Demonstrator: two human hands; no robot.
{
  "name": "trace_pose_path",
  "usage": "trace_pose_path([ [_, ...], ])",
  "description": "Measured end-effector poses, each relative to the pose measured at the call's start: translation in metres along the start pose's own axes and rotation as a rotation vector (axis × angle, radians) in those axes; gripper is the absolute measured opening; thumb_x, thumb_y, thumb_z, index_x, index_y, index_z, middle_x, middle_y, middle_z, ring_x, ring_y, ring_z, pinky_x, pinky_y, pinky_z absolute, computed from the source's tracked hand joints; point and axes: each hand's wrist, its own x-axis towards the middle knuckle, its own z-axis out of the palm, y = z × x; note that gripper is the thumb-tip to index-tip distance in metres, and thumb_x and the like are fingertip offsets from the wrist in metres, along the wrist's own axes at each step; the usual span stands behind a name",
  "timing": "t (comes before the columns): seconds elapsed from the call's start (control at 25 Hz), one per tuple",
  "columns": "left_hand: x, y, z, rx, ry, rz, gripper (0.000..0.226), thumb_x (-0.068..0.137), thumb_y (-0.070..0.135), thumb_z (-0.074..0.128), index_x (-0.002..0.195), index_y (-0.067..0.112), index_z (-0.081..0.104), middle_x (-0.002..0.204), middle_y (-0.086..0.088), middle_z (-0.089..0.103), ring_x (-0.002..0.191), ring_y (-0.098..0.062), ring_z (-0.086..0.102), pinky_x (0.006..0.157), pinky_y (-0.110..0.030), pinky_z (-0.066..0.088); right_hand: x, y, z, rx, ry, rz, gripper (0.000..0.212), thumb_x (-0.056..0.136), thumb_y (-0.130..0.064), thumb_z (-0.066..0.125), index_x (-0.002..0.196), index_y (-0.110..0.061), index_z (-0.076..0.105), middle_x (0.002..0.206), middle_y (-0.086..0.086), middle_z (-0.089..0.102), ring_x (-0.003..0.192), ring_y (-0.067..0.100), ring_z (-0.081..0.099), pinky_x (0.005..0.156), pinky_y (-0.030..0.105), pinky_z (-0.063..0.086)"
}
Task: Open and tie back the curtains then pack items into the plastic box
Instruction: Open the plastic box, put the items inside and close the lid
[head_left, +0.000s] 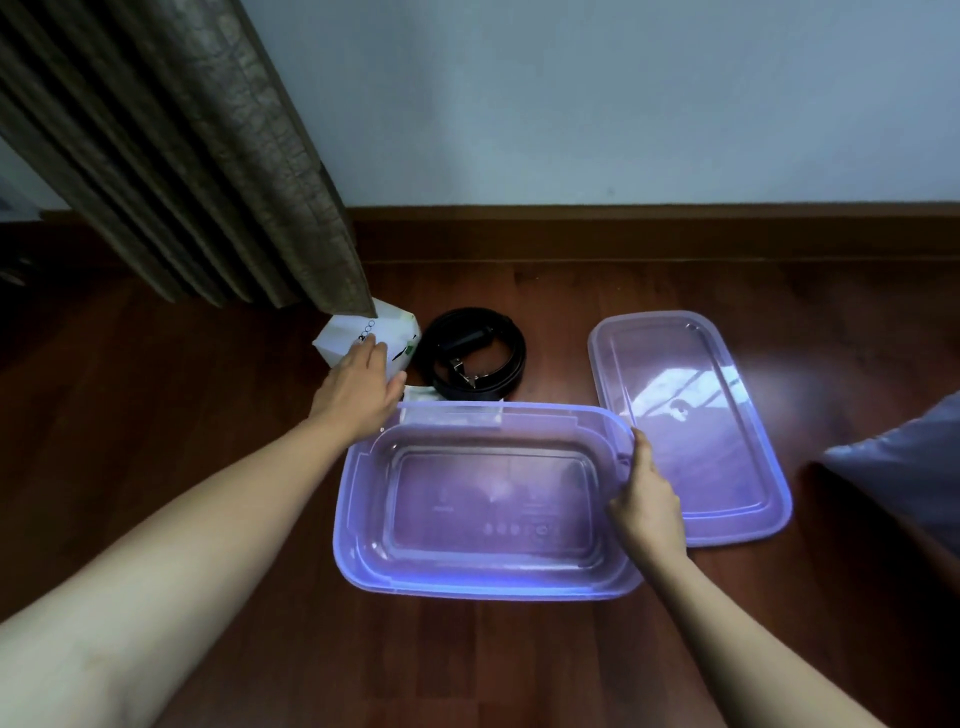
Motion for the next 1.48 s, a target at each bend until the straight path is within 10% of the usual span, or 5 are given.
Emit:
trace_pose_path([
  [0.32,0.008,-0.021,0.004,0.132,-0.090,-0.031,0.058,0.099,0.043,0.023,0.150,0.019,0.011,0.160,0.001,0.004,0.147,-0.024,0.004,0.115,-0.049,0.011,0.003,0.003,0.005,-0.012,0.032,-0.013,0.080,0.076,0.002,0.046,0.146,-0.023,0.018,0.120,0.019,0.061,0.099,0.045,0.058,0.076,0.042,0.044],
  [0.64,0.013,-0.021,0.010,0.318,0.123,-0.043,0.054,0.093,0.051,0.037,0.125,0.011,0.053,0.127,-0.013,0.053,0.122,-0.030,0.041,0.103,-0.050,0.027,0.006,0.006,0.009,-0.024,0.054,-0.002,0.077,0.079,0.001,0.042,0.147,-0.024,0.019,0.116,0.022,0.061,0.097,0.045,0.058,0.070,0.040,0.038],
  [1.0,0.024,-0.038,0.012,0.183,-0.081,-0.225,0.085,0.070,0.074,0.056,0.136,0.023,0.035,0.156,-0.018,-0.005,0.138,-0.044,0.012,0.108,-0.051,0.022,0.004,0.005,0.007,-0.017,0.060,0.007,0.077,0.078,0.004,0.043,0.146,-0.025,0.020,0.112,0.024,0.061,0.095,0.046,0.058,0.068,0.040,0.037],
  [1.48,-0.002,-0.075,0.014,-0.126,0.170,-0.213,0.064,0.068,0.050,0.072,0.111,0.012,0.044,0.135,-0.023,0.026,0.123,-0.042,0.027,0.101,-0.048,0.032,0.006,0.008,0.011,0.016,0.070,-0.008,0.076,0.078,0.003,0.044,0.144,-0.026,0.022,0.112,0.019,0.064,0.094,0.045,0.059,0.072,0.042,0.043],
])
